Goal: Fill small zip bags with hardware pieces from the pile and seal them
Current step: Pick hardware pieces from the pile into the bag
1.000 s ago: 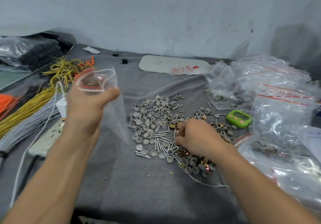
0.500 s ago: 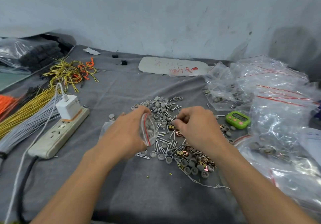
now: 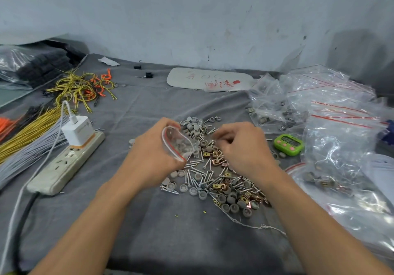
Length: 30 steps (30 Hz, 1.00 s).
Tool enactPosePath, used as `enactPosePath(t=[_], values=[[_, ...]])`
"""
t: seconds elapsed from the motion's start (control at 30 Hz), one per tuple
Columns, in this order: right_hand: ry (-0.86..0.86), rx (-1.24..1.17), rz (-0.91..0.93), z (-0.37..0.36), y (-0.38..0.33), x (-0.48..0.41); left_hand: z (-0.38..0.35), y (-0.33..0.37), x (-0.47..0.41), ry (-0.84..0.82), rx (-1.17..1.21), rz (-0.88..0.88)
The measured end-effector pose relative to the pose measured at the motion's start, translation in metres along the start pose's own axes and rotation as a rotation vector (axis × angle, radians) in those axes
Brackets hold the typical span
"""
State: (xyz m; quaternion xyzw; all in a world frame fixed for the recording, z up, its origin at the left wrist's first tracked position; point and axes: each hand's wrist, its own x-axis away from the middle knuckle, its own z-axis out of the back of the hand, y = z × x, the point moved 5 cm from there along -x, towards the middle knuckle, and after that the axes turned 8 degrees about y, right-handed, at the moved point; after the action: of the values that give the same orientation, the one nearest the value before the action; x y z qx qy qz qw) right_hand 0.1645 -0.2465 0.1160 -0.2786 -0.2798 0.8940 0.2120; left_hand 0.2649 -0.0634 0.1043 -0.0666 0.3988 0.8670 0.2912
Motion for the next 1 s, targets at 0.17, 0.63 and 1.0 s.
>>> enactPosePath(t=[0.17,0.63,1.0], values=[[-0.398,0.233,0.019,-0.022,0.012,0.012,0.01,-0.008,-0.002,0.07,0.089,0.041],[-0.548,0.323,0.101,-0.041,-0.009,0.03,0.004,-0.007,-0.004,0.017,-0.02,0.026],[-0.252,0.211,0.053,-0.023,-0.007,0.018,-0.003,-0.004,0.0,-0.026,-0.051,0.004]])
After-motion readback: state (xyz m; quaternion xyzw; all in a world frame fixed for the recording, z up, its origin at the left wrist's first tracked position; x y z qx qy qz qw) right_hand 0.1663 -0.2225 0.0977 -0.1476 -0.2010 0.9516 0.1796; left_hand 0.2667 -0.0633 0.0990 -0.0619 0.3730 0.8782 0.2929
